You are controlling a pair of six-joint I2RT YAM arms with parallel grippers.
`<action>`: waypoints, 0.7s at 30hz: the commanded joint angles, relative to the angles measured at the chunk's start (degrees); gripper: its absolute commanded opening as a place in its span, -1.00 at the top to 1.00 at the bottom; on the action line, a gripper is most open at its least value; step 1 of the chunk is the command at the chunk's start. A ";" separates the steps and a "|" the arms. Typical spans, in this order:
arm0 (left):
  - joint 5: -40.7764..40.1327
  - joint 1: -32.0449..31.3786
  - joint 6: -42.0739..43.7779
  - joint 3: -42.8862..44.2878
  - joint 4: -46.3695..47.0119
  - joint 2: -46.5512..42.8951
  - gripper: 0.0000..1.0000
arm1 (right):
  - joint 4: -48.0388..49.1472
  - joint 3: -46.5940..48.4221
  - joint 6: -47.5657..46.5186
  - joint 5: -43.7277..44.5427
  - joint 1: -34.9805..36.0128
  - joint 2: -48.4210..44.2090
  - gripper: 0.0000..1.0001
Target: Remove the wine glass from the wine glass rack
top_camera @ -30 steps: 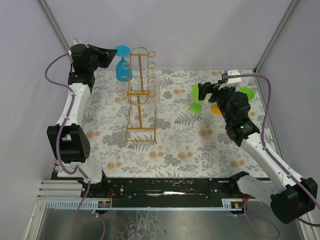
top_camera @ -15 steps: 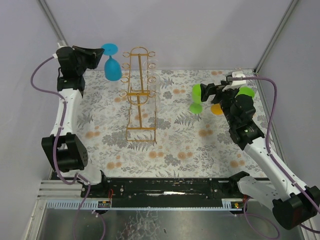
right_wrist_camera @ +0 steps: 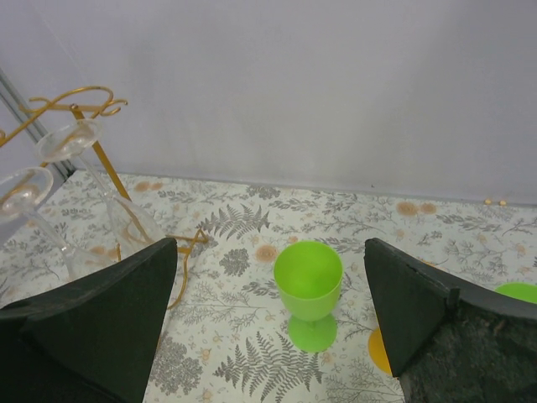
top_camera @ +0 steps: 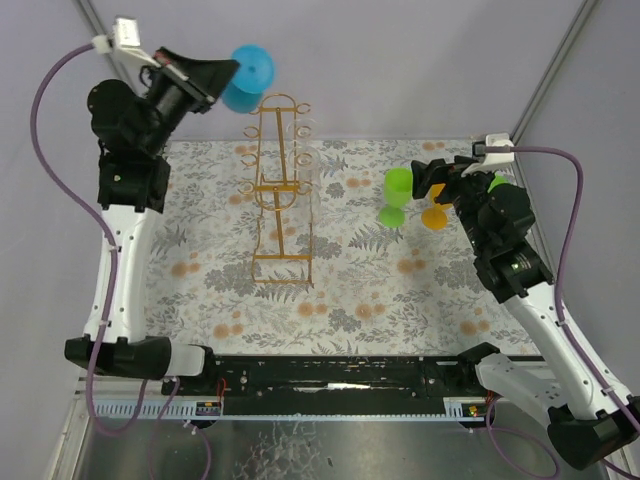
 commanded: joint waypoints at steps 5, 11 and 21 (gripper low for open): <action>4.99 -23.45 27.34 5.61 -4.66 -4.59 1.00 | -13.16 12.72 2.43 6.46 0.37 2.40 -0.98; 9.24 -30.94 35.46 1.35 -7.20 -6.86 1.00 | -20.93 19.32 3.43 10.98 0.36 2.35 -0.98; 7.24 -42.98 58.51 -1.59 -20.03 -8.22 1.00 | -29.08 28.92 4.06 11.54 0.40 3.87 -0.98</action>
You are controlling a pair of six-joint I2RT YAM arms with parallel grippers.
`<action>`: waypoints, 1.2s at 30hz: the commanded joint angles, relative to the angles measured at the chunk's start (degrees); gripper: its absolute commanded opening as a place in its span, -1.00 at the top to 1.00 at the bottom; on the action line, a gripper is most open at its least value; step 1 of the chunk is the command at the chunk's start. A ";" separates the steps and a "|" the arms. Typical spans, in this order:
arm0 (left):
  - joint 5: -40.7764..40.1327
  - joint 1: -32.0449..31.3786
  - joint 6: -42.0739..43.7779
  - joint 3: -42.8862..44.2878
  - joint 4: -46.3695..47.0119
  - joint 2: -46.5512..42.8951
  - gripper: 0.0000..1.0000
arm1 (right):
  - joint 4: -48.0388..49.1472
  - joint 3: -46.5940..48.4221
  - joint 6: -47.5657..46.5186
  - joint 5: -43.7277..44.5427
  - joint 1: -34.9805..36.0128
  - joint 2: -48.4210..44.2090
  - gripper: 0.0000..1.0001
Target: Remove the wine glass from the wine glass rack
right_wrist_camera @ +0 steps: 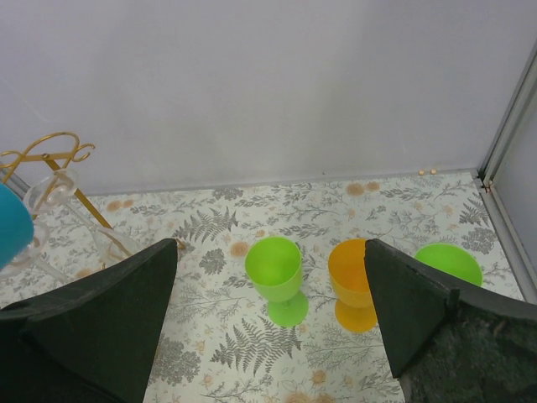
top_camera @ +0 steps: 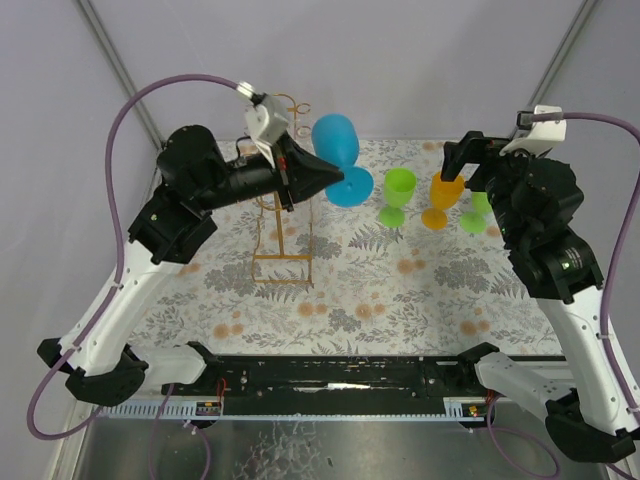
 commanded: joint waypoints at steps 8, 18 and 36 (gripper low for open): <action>-8.33 -13.77 30.91 -2.32 -12.32 -0.90 1.00 | -5.49 7.92 1.75 1.35 0.37 2.84 -0.98; -22.85 -24.47 47.71 -6.06 -13.33 1.50 1.00 | -5.90 6.29 3.75 0.30 0.43 4.51 -0.98; -45.48 -38.07 74.19 -19.64 -3.82 6.88 1.00 | -11.71 2.86 10.55 -21.02 0.44 3.19 -0.98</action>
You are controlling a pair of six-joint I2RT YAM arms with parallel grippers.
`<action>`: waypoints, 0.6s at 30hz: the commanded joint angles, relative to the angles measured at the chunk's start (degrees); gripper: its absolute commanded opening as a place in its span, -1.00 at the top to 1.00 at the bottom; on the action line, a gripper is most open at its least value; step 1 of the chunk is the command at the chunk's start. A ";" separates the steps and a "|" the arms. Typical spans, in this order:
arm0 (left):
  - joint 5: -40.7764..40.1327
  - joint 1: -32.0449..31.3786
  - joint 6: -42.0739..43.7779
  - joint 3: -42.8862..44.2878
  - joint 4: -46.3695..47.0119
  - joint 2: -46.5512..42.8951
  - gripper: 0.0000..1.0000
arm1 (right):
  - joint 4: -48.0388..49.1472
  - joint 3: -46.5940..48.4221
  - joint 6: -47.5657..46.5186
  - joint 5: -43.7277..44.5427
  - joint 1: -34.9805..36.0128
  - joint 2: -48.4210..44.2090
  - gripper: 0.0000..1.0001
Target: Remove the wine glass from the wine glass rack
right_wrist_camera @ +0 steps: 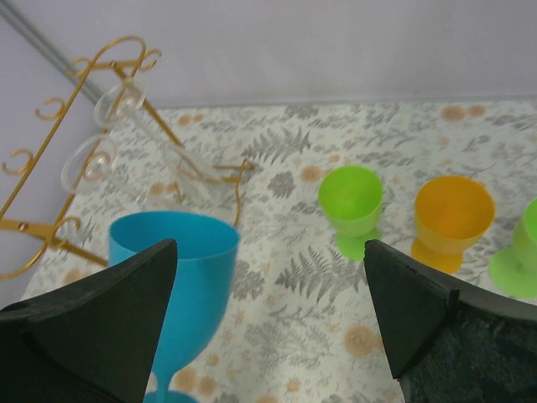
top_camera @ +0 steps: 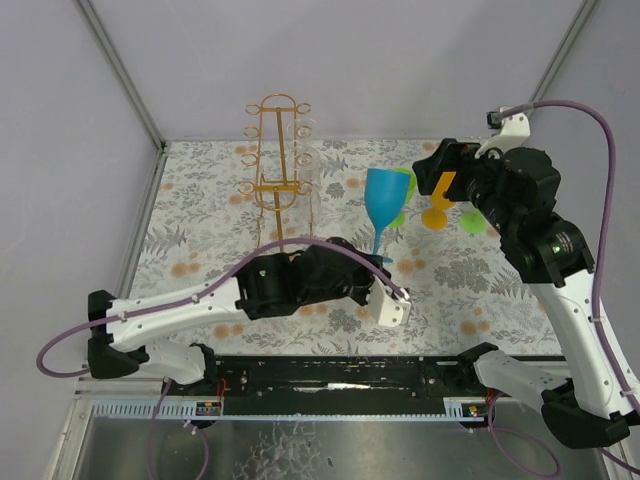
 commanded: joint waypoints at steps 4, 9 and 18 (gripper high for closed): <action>-7.88 -3.41 10.02 -1.90 8.83 3.21 1.00 | -0.22 -7.06 2.68 -13.98 0.31 -4.04 -0.98; -9.13 -3.91 11.35 -2.60 9.45 4.09 1.00 | -2.12 -7.54 2.62 -17.00 0.37 -5.04 -0.98; -10.44 -4.68 13.42 -3.27 11.05 4.75 1.00 | 0.66 -10.36 5.09 -26.02 0.39 -3.65 -0.98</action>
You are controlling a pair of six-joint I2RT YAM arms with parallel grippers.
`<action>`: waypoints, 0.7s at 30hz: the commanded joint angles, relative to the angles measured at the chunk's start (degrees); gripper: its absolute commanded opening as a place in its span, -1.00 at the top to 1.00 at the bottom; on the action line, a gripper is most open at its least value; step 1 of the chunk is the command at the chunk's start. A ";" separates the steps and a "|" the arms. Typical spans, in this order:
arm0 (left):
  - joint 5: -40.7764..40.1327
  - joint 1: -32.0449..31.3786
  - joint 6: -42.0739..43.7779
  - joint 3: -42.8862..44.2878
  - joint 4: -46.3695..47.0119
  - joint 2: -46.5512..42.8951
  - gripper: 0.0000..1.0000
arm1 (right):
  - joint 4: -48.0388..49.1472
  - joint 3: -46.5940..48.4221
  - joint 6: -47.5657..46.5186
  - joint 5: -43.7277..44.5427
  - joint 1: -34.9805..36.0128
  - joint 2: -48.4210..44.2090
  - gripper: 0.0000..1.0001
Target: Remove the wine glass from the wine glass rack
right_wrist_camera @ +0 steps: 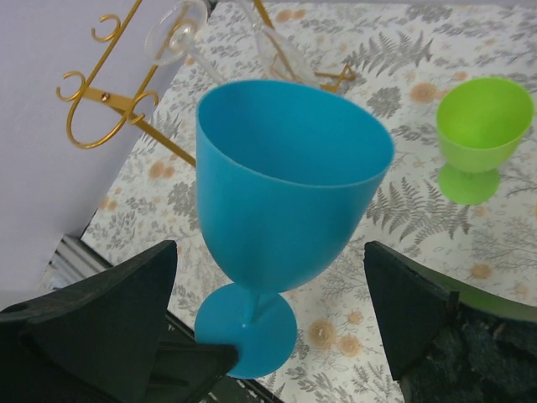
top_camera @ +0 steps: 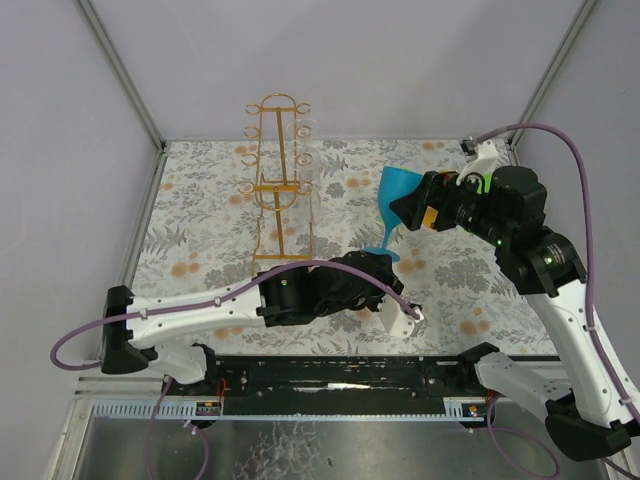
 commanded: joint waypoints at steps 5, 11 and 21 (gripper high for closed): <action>-2.44 -1.29 3.66 -0.88 5.69 0.30 1.00 | 4.78 -1.98 1.71 -8.51 0.38 3.68 -0.98; -2.73 -1.40 4.12 -1.38 5.69 0.76 1.00 | 4.74 1.14 1.01 -9.48 0.36 6.77 -0.98; -2.96 -1.74 4.10 -1.52 5.77 1.40 1.00 | 1.29 5.55 -1.18 -7.78 0.37 8.40 -0.98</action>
